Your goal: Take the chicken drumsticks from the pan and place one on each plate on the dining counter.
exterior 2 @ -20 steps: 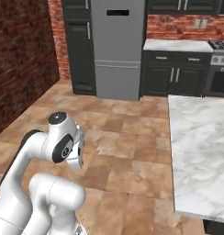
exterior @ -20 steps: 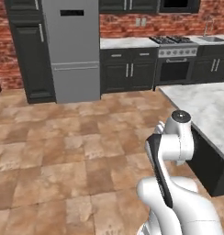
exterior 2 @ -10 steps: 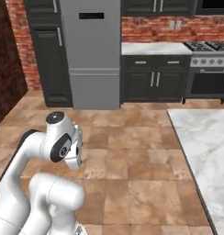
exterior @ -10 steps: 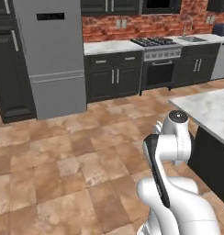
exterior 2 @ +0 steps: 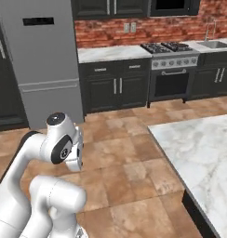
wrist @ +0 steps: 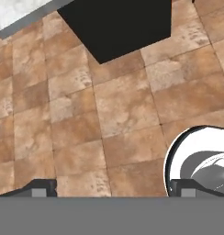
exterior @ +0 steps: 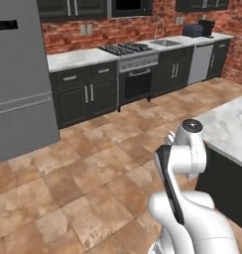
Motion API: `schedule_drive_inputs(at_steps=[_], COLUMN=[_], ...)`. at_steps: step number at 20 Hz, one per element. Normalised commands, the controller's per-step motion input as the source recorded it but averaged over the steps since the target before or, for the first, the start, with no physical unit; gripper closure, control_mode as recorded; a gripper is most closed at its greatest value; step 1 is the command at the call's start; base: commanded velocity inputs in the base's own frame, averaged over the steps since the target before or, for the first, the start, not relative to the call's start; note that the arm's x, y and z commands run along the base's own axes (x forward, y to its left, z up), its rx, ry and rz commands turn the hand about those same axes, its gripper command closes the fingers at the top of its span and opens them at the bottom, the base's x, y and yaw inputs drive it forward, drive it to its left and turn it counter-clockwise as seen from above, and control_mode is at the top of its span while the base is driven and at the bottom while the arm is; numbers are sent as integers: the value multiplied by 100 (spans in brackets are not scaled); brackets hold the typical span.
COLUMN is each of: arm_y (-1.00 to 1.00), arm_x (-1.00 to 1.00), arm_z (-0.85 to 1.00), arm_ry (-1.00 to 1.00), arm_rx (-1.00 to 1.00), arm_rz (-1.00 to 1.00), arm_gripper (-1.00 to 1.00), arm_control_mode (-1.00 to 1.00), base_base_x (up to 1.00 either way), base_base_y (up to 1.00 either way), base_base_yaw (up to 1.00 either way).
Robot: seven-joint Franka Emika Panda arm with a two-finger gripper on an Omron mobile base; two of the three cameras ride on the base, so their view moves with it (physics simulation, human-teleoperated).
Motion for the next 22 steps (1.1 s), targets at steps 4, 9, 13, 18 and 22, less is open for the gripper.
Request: schedule_drive_inputs(at_steps=[4, 9, 13, 18, 22], arm_y=[0, 0, 0, 0, 0], arm_x=[0, 0, 0, 0, 0], arm_z=[0, 0, 0, 0, 0], arm_ry=[0, 0, 0, 0, 0], arm_rx=[0, 0, 0, 0, 0], arm_rz=[0, 0, 0, 0, 0], arm_gripper=[-100, -100, -100, -100, -100], arm_control_mode=[100, 100, 100, 100, 100], base_base_x=[100, 100, 100, 100, 100], base_base_y=[55, 58, 40, 34, 31], base_base_yaw=[-45, -43, -38, -33, -29])
